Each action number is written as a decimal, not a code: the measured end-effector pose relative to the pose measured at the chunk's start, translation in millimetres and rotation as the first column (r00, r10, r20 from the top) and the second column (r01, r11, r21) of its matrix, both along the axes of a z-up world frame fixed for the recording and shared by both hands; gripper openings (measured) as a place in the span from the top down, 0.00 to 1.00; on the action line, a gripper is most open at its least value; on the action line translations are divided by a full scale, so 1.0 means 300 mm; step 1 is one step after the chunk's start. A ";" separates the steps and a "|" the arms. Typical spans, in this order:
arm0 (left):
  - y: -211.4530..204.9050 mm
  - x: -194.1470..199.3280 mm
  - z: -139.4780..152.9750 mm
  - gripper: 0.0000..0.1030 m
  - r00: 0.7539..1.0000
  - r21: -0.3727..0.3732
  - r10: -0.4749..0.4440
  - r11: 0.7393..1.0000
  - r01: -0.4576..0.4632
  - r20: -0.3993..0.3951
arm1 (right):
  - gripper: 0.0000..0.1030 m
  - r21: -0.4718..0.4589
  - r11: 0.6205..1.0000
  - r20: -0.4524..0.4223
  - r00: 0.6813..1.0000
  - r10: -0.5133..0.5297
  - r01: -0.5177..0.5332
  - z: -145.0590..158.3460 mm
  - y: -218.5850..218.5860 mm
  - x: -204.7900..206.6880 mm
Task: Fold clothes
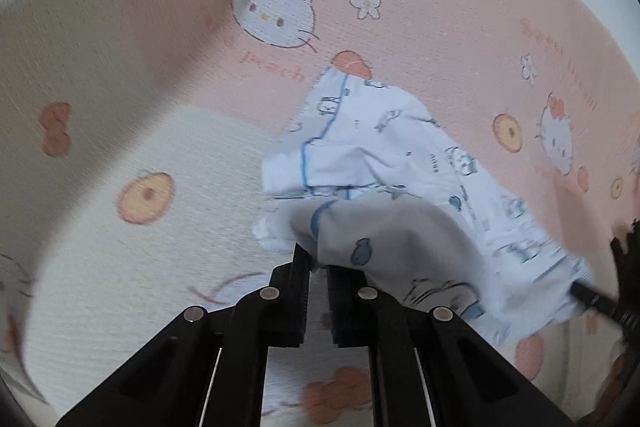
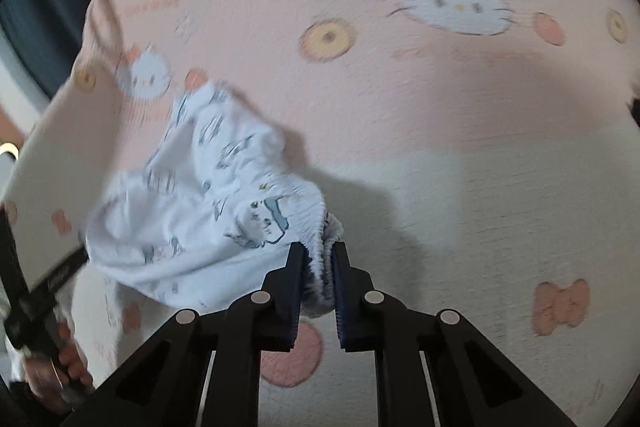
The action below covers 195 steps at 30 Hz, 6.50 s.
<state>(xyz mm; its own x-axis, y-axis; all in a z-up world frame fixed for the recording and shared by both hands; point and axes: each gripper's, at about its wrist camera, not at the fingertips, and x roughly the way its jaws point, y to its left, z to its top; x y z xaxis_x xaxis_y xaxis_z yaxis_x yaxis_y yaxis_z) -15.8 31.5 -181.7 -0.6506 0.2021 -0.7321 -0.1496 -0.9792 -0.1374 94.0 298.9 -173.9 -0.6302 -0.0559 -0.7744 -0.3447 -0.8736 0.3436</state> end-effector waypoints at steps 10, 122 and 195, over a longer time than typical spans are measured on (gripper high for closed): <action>0.007 0.034 -0.014 0.93 1.000 -0.123 -0.015 0.992 0.016 0.009 | 0.92 -0.023 0.997 0.023 0.997 -0.074 0.075 0.008 0.055 0.016; 0.004 -0.363 -0.046 0.94 0.956 0.308 -0.044 0.950 -0.049 0.289 | 0.90 -0.313 0.950 0.005 1.000 0.000 0.002 -0.101 0.151 -0.243; 0.202 0.021 0.053 0.39 0.953 -0.041 -0.297 0.953 0.300 0.067 | 0.91 -0.419 0.822 -0.317 0.911 0.265 -0.385 0.071 -0.113 -0.294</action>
